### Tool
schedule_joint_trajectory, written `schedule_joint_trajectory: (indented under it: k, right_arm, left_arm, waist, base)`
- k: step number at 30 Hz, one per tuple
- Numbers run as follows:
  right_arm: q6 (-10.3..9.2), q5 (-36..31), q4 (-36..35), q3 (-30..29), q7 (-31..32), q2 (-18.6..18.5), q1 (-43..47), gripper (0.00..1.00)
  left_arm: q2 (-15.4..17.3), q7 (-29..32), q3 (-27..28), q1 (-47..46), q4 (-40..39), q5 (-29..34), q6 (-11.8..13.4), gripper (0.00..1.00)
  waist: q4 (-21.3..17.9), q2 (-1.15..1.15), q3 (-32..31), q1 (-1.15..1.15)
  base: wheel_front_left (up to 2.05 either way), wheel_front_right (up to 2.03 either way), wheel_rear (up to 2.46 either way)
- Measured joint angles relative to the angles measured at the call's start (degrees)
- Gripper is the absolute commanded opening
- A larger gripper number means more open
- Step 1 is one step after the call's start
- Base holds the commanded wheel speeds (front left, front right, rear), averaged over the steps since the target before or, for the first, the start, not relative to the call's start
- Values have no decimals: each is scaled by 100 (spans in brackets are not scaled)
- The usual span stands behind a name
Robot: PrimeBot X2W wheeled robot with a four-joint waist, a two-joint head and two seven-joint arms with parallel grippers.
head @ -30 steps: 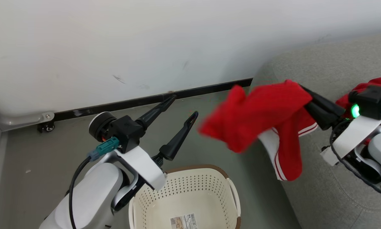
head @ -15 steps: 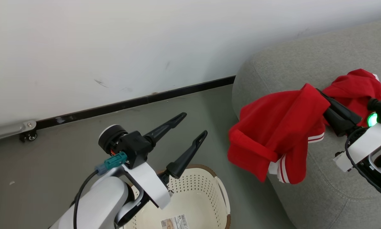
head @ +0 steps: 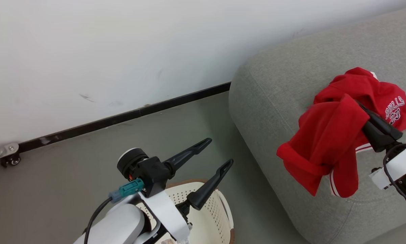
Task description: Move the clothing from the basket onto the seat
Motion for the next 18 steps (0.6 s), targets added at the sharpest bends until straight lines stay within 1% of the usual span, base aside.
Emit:
schedule_joint_trajectory:
  k: [11, 18]
  right_arm:
    - [0, -145, -100, -435, 0, -24, 419, 0]
    - [0, -190, -152, -545, 0, -22, 675, 0]
  left_arm:
    - [-48, -10, -55, 146, -203, -88, 0, 100]
    - [-60, -10, -76, 191, -310, -88, 0, 100]
  waist:
    - [-367, 0, -79, 0]
    - [-574, 0, -112, 0]
  base:
    - [0, 0, 0]
    - [0, 0, 0]
